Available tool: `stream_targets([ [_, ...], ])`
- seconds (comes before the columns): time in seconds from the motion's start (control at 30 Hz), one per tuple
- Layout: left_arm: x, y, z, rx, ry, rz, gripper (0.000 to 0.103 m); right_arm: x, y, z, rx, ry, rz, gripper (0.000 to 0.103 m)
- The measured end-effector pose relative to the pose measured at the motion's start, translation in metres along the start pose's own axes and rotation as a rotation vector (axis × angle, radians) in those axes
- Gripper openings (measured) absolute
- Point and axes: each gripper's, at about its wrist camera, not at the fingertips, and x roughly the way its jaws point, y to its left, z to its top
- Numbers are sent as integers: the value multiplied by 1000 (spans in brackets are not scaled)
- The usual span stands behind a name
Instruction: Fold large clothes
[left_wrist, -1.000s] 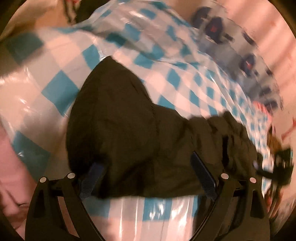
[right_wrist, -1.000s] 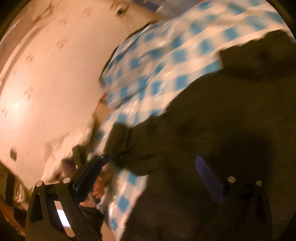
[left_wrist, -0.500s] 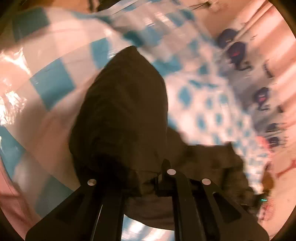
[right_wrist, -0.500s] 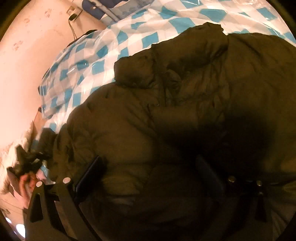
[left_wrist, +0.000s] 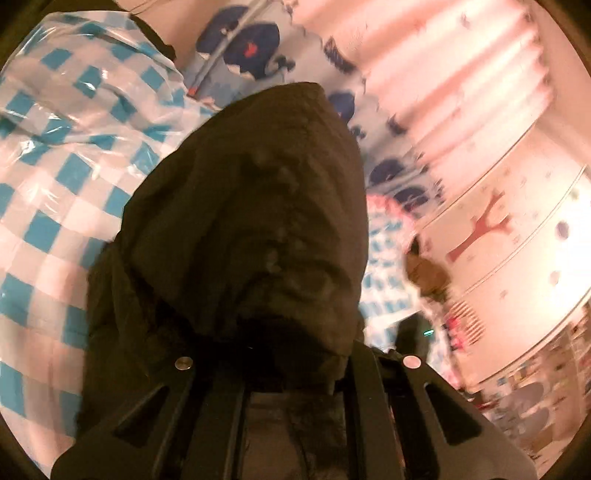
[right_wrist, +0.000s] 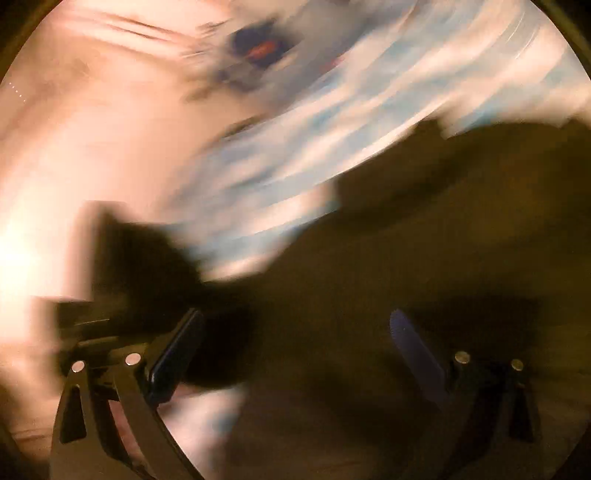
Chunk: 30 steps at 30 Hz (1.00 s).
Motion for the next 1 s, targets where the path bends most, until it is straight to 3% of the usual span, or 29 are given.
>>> stream_targets([
  [0.03,13,-5,-5,-2,22,-7,6,1,-11,3,25,31,34,97],
  [0.07,23,-8,-9,-10,42,-19,6,11,-37,5,154,163,167,97],
  [0.1,29,-11,-12,-6,51,-19,6,16,-56,3,269,240,223,97],
  [0.13,38,-15,-15,2,64,-21,6,9,-67,3,311,217,252,97],
  [0.2,51,-19,-19,6,85,-35,6,-4,-63,5,275,176,467,97],
  [0.27,62,-24,-23,10,99,-43,6,-5,-56,7,290,153,623,97],
  [0.43,85,-24,-33,-4,148,-78,6,44,-25,22,328,211,767,97],
  [0.57,99,-23,-35,5,175,-86,6,57,-8,26,303,153,863,97],
  [0.6,102,-24,-38,6,181,-89,6,52,-4,28,272,114,877,96],
  [0.63,103,-24,-40,7,190,-96,6,49,0,28,251,98,873,83],
  [0.67,104,-24,-41,14,203,-96,7,45,7,29,211,85,839,47],
  [0.7,104,-24,-43,25,202,-77,11,40,13,30,170,86,760,31],
  [0.73,105,-24,-42,37,198,-51,15,38,16,29,153,91,715,22],
  [0.8,107,-26,-44,67,217,-7,46,27,19,29,115,89,611,19],
  [0.83,107,-28,-46,85,223,34,54,24,18,28,109,89,582,19],
  [0.87,105,-31,-49,112,221,73,59,19,15,31,108,93,543,19],
  [1.0,101,-35,-63,197,301,109,65,-16,-7,48,100,71,484,19],
])
